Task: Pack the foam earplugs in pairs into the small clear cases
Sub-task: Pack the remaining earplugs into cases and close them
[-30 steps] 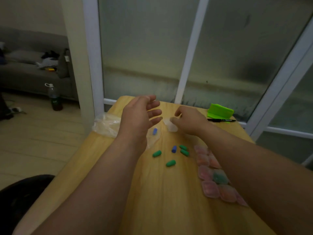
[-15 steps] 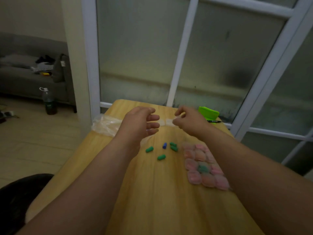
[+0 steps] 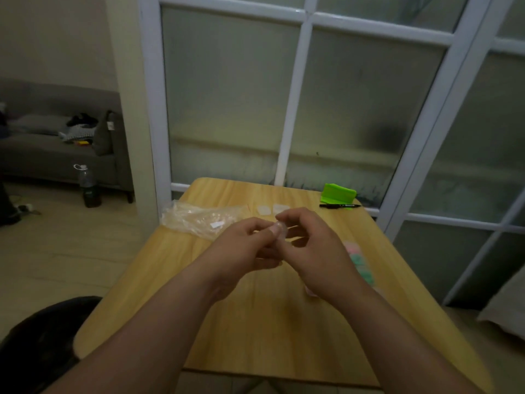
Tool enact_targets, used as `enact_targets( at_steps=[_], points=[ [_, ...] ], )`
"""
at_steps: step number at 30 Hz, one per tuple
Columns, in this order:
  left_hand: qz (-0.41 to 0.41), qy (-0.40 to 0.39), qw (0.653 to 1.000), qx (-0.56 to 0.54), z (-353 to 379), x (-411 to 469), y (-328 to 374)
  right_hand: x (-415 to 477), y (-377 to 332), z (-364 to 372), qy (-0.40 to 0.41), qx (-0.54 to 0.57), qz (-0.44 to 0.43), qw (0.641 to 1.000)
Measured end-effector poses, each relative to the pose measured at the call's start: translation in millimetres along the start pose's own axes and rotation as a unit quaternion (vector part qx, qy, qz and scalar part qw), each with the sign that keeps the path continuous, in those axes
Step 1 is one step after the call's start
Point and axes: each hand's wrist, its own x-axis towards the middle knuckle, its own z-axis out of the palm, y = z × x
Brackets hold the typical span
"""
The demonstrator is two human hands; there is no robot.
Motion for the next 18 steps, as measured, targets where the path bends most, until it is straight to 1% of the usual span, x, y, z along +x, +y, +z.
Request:
enact_targets(
  at_steps=[4, 8, 13, 16, 18],
  points=[
    [-0.008, 0.026, 0.998, -0.051, -4, 3, -5, -1, 2, -3, 0.006, 0.031, 0.022, 0.999],
    [-0.018, 0.032, 0.996, -0.086, -4, 5, -11, -1, 3, -2, -0.016, 0.061, 0.020, 0.998],
    [-0.002, -0.002, 0.999, -0.051, -6, 3, -9, 0, 8, -4, -0.056, 0.069, 0.015, 0.996],
    [-0.006, -0.030, 0.999, -0.032, -5, 3, -8, 0, 11, -7, -0.082, 0.028, 0.000, 0.996],
    [-0.012, -0.046, 0.998, -0.042, -3, 2, -7, -1, 13, -8, -0.073, 0.010, -0.003, 0.997]
  ],
)
